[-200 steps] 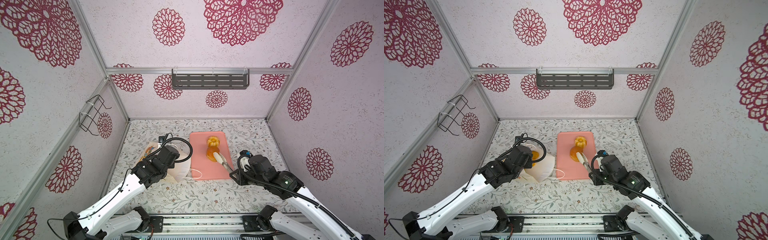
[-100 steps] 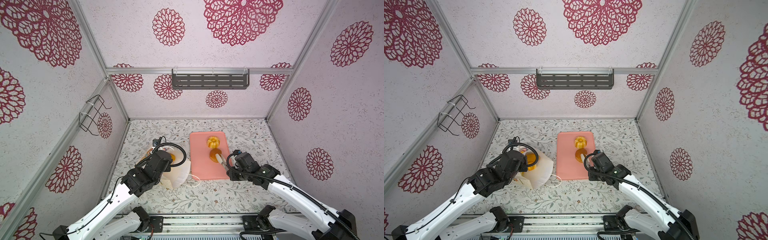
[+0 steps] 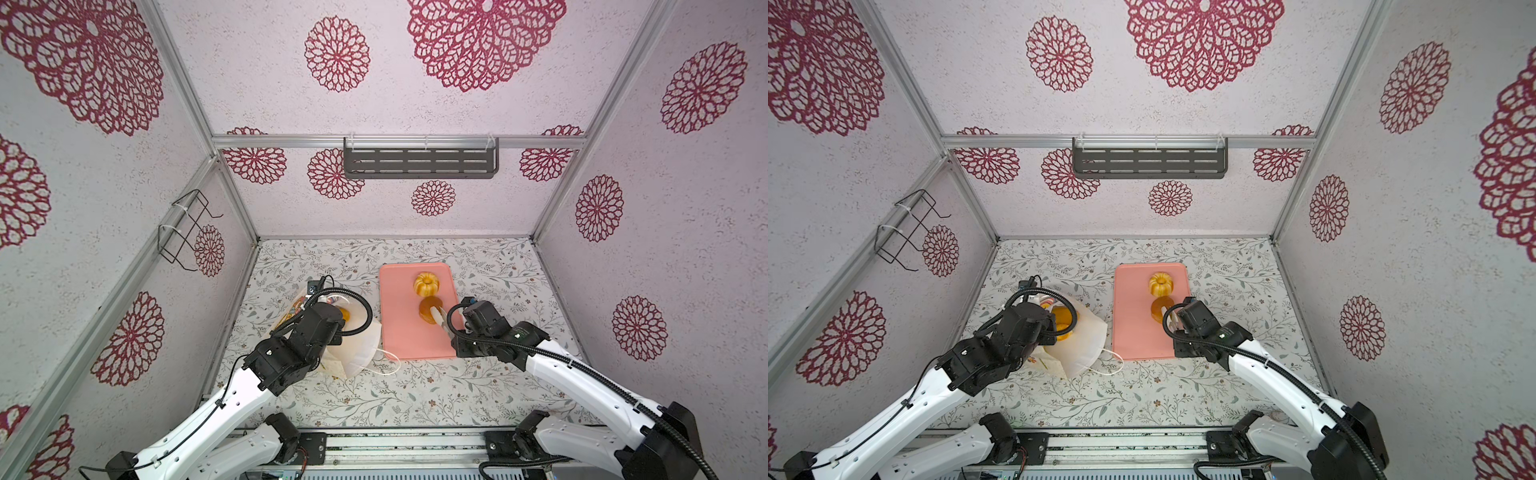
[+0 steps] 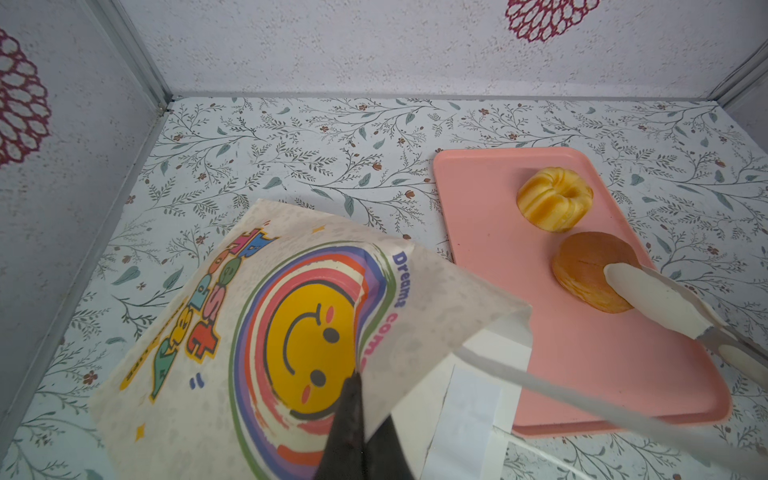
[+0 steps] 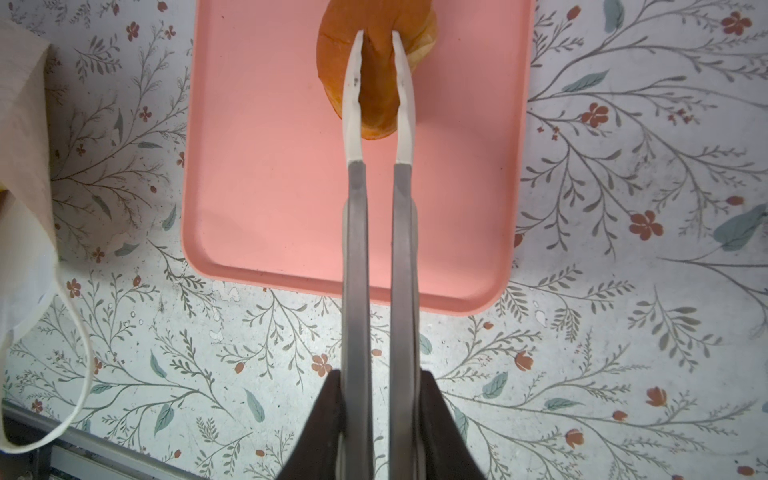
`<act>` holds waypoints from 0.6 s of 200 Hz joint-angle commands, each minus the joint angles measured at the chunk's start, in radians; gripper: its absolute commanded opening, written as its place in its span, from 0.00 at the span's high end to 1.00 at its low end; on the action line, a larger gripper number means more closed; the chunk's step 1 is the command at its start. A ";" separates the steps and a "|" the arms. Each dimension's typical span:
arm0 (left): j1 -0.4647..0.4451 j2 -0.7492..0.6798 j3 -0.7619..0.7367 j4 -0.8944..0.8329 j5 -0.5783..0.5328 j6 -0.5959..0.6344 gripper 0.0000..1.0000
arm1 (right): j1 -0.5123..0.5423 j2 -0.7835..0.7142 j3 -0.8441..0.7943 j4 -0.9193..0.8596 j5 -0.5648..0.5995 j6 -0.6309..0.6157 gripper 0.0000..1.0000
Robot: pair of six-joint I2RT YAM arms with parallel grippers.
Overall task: Take the fake bread out of the paper bag
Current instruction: 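Lower the orange bun onto the tray and open the tongs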
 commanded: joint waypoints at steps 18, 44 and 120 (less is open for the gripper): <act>-0.001 -0.012 -0.006 0.028 0.005 0.010 1.00 | -0.006 -0.003 0.048 -0.027 0.000 -0.023 0.65; -0.001 -0.016 -0.008 0.025 0.001 0.009 1.00 | -0.007 0.004 0.056 -0.044 -0.002 -0.024 0.59; -0.001 -0.030 -0.002 0.013 -0.004 0.020 1.00 | -0.008 -0.014 0.082 -0.108 -0.001 -0.020 0.56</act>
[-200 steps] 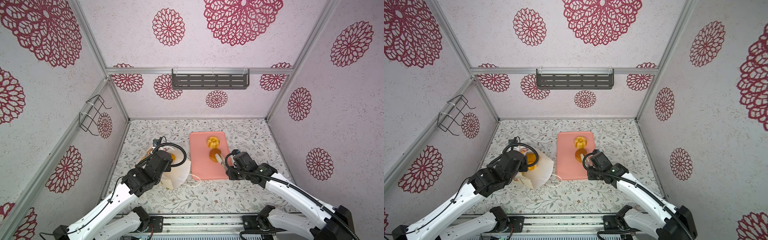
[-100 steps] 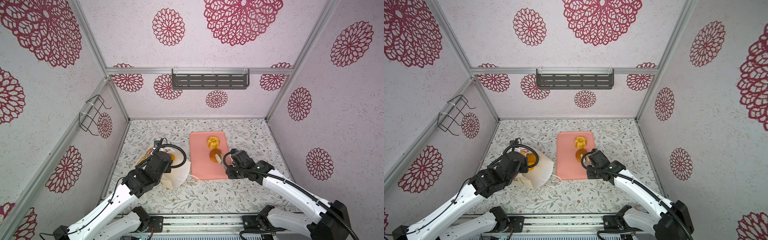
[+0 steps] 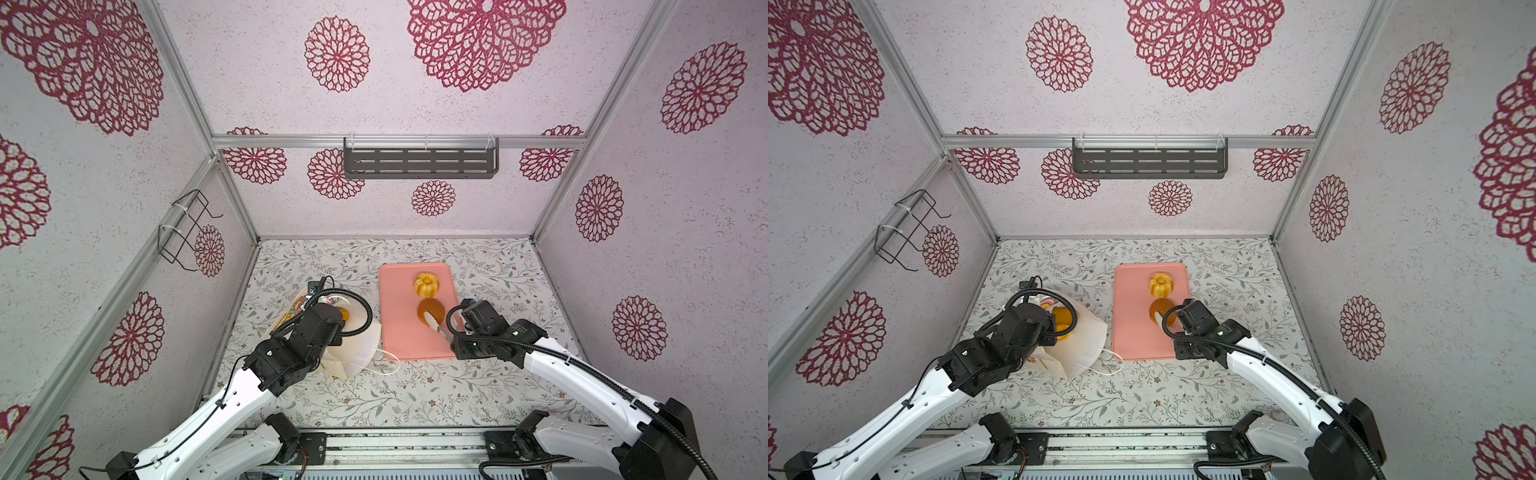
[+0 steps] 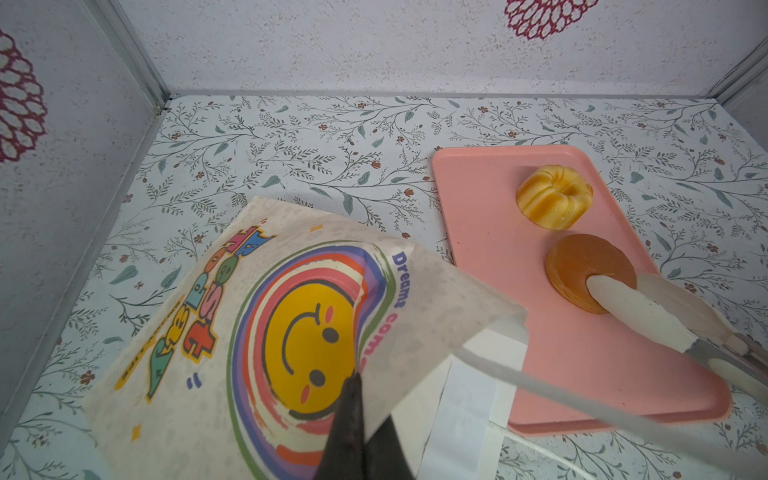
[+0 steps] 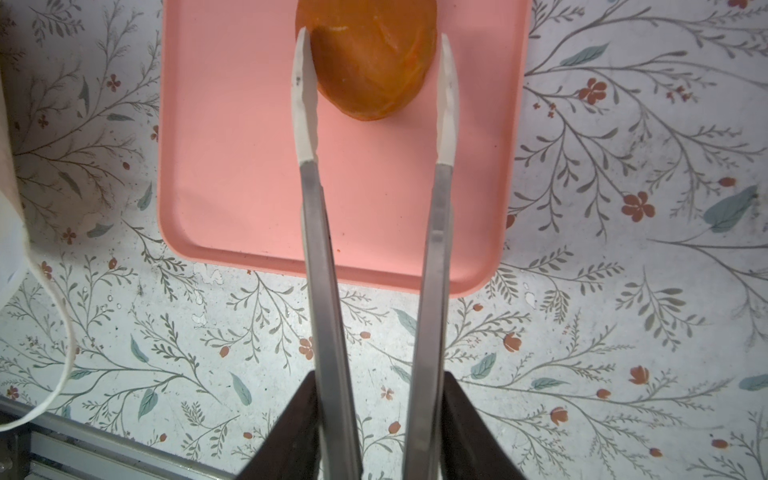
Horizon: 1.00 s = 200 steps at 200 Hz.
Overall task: Take the fake bread out of the paper bag
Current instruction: 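Lower the orange bun onto the tray and open the tongs, then move the right tongs back into the bag and pinch a yellow twisted bread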
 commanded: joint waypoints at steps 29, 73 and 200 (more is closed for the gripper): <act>-0.001 -0.047 -0.003 0.007 0.003 0.050 1.00 | -0.006 -0.072 0.120 -0.109 -0.028 -0.019 0.58; -0.001 -0.063 -0.032 0.023 0.065 0.065 1.00 | -0.004 -0.111 0.193 -0.213 -0.120 -0.061 0.60; -0.006 -0.043 -0.029 0.072 0.180 0.145 1.00 | 0.387 -0.057 0.191 0.200 -0.374 0.143 0.62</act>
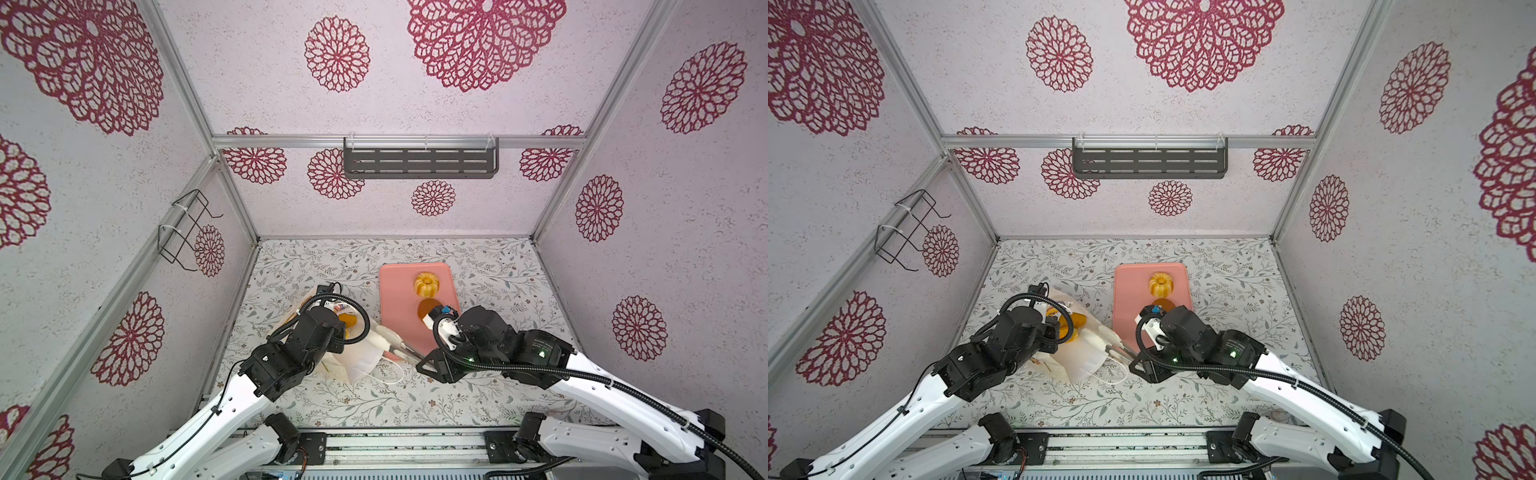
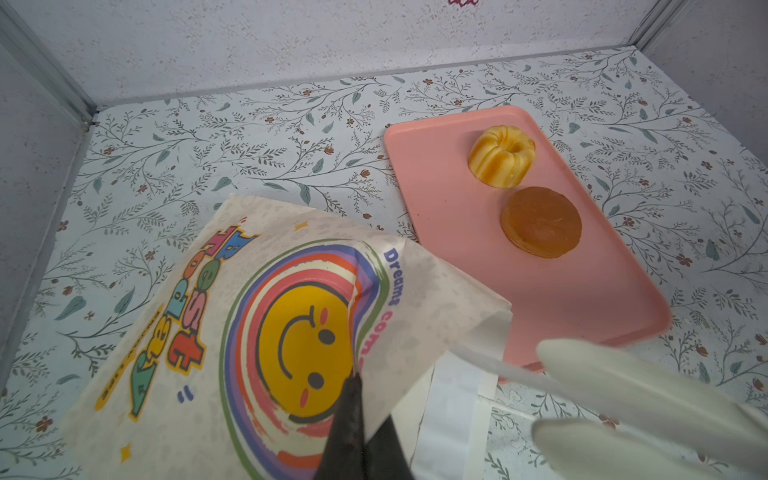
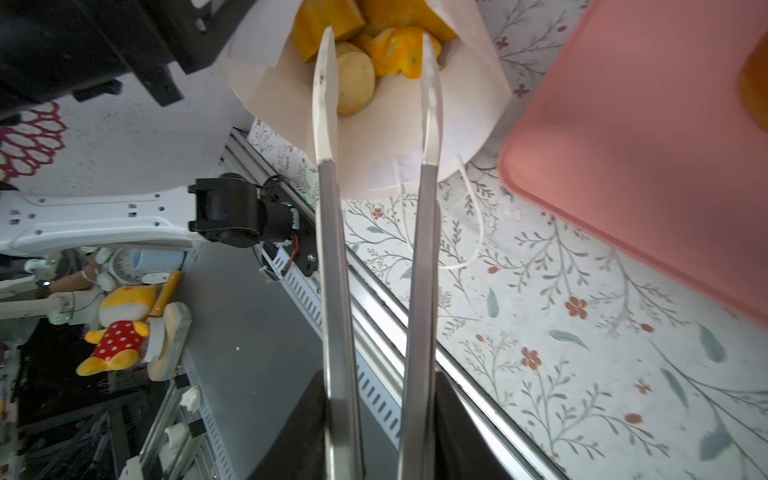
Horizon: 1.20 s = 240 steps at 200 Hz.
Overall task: Take the fake bread out of the paper bag
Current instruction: 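Move the right tongs back into the bag and pinch a yellow twisted bread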
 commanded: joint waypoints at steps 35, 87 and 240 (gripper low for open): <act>-0.005 -0.009 0.001 0.040 0.047 0.014 1.00 | 0.027 0.148 -0.052 0.259 -0.019 0.041 0.63; -0.007 -0.021 -0.001 0.039 0.074 0.024 1.00 | 0.023 0.307 0.009 0.272 0.036 -0.012 0.64; -0.011 0.002 -0.004 0.058 0.094 0.022 1.00 | -0.008 0.545 0.132 0.328 0.034 -0.037 0.67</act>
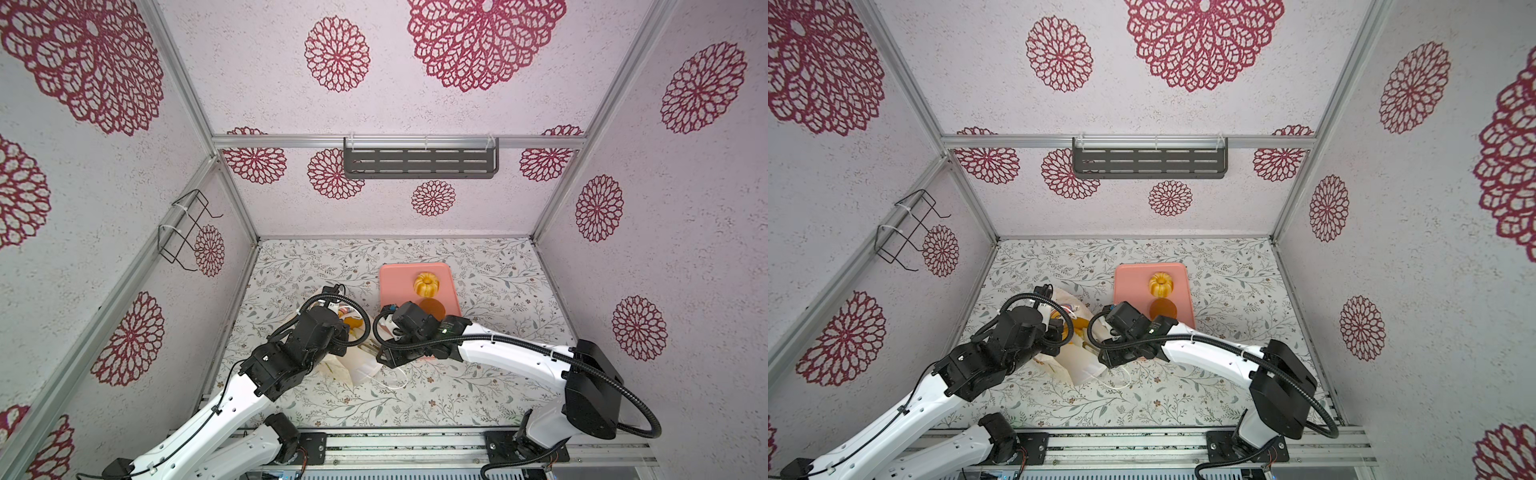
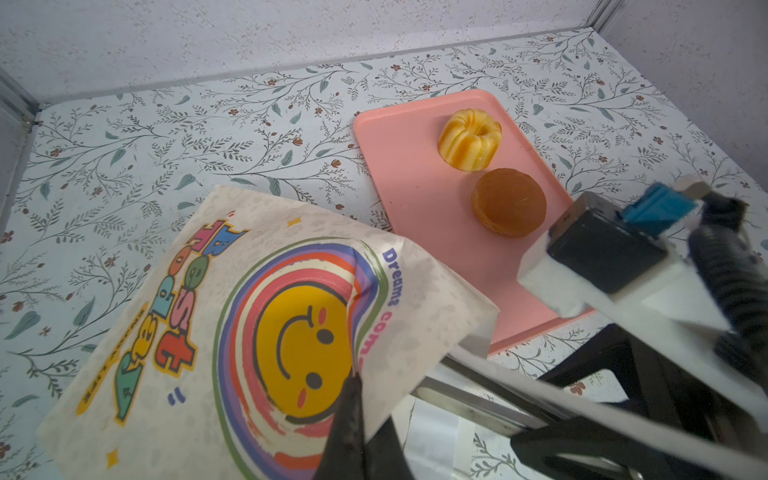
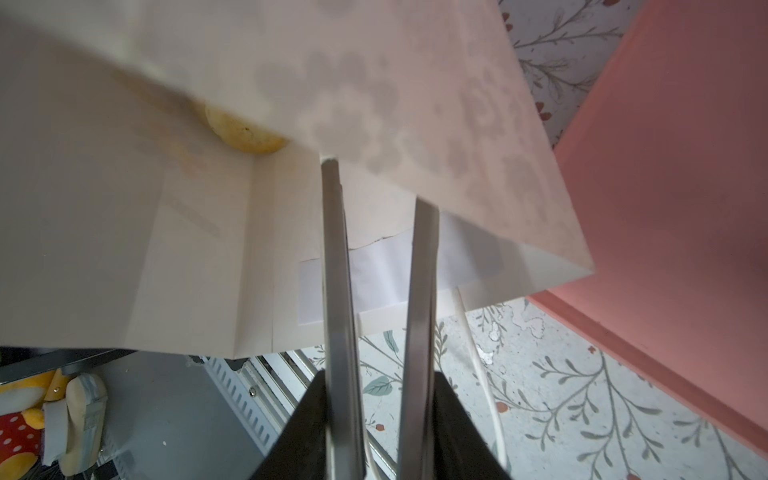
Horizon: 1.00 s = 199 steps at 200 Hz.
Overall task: Take the fake bread out of the paper bag
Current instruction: 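Move the right tongs back into the bag and pinch a yellow twisted bread, then lift the yellow twisted bread out of the bag with the right tongs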
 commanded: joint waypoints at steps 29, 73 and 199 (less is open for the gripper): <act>-0.012 0.002 -0.008 0.056 -0.020 -0.034 1.00 | -0.002 0.016 0.071 0.038 -0.040 -0.020 0.92; -0.016 0.007 -0.022 0.079 -0.066 -0.091 1.00 | 0.021 -0.108 0.030 -0.009 -0.007 0.017 1.00; -0.016 0.046 0.023 -0.007 -0.263 -0.203 1.00 | 0.041 -0.520 -0.155 -0.213 0.117 0.115 1.00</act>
